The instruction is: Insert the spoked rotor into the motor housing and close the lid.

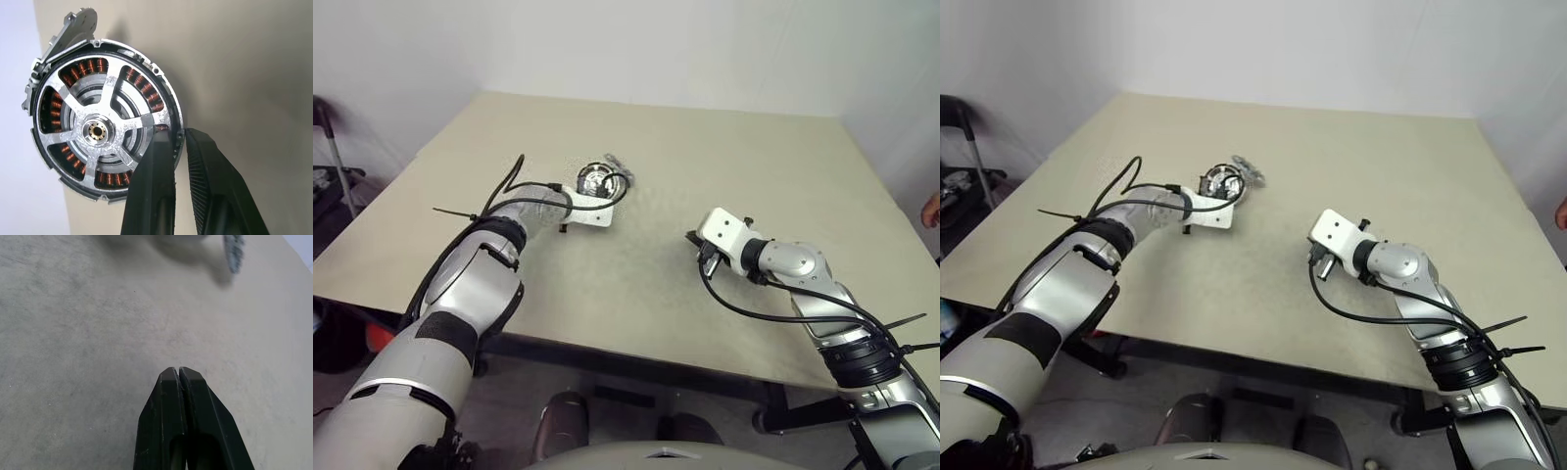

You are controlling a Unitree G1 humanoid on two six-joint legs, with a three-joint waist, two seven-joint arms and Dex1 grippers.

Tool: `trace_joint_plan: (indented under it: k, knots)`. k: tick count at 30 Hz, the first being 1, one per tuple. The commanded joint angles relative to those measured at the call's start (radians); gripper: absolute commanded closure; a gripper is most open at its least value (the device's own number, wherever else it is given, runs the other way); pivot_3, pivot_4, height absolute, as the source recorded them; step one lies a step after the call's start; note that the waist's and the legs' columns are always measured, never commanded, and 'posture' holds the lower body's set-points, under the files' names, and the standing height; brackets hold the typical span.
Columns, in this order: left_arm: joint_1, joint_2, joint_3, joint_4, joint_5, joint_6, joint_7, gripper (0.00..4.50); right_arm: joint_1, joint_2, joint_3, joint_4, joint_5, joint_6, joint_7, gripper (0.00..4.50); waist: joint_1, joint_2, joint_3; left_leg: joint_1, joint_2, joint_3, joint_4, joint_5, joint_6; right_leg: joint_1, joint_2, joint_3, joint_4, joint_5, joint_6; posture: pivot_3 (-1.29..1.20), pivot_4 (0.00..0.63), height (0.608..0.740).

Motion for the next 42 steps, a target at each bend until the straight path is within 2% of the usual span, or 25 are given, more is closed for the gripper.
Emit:
trace_joint_plan:
  k: [1,7,8,13,20,25,34,42]
  knots:
    - [-0.073,-0.012,0.063,-0.104,-0.098,-0.106,-0.115,4.37,-0.009,-0.023,-0.037,-0.014,-0.002,-0.011,-0.004,4.5,0.0,0.0,0.0,0.0,0.0,0.0,0.0,0.0,0.0,0.0,0.0,0.0,0.0,0.0,0.0,0.0,0.0,0.74]
    - [-0.031,0.003,0.088,-0.21,-0.195,-0.189,-0.371,4.37,0.0,-0.083,-0.08,0.004,-0.008,-0.007,-0.01,4.5,-0.004,0.0,0.0,0.002,0.0,0.001,0.0,0.0,0.0,0.0,-0.001,0.001,0.001,0.0,-0.001,0.0,0.0,0.74]
    - [-0.018,0.008,0.084,-0.23,-0.203,-0.199,-0.401,4.37,0.002,-0.125,-0.086,0.014,-0.037,-0.012,-0.011,4.5,-0.004,0.0,0.0,0.002,0.0,0.001,0.0,0.0,-0.001,0.0,-0.001,0.001,0.002,0.0,-0.001,0.0,0.0,0.74]
    - [0.052,0.016,0.059,-0.305,-0.206,-0.218,-0.454,4.37,-0.003,-0.241,-0.115,0.027,-0.087,-0.004,-0.014,4.5,-0.005,0.0,0.001,0.004,0.0,0.001,0.0,0.001,-0.001,0.001,-0.001,0.002,0.003,-0.002,-0.004,0.0,0.0,0.74]
    - [0.157,-0.004,0.054,-0.444,-0.277,-0.232,-0.601,4.37,-0.006,-0.244,-0.12,0.053,-0.117,0.007,-0.032,4.5,0.0,0.0,0.001,0.004,0.0,0.001,0.002,0.001,-0.001,0.0,-0.001,0.002,0.005,-0.002,-0.004,0.0,0.0,0.74]
    - [0.19,0.022,0.037,-0.512,-0.292,-0.262,-0.664,4.37,0.029,-0.222,-0.122,0.021,-0.116,0.021,-0.04,4.5,-0.001,0.0,0.001,0.004,0.0,0.002,0.002,0.0,0.0,0.0,-0.002,0.002,0.006,-0.003,-0.004,0.0,0.0,0.74]
    - [0.102,0.055,0.013,-0.407,-0.279,-0.378,-0.698,4.37,0.036,-0.192,-0.119,-0.002,-0.122,0.039,-0.059,4.5,-0.003,0.001,0.001,0.005,0.0,0.003,0.002,0.0,0.0,0.0,-0.002,0.002,0.007,-0.003,-0.004,0.0,0.0,0.74]
    - [0.019,0.031,-0.039,-0.232,-0.164,-0.478,-0.563,4.37,0.022,-0.155,-0.118,-0.024,-0.125,0.052,-0.078,4.5,-0.002,0.001,0.001,0.005,0.0,0.003,0.003,0.001,-0.002,0.001,-0.002,0.002,0.007,-0.003,-0.004,0.0,0.0,0.74]
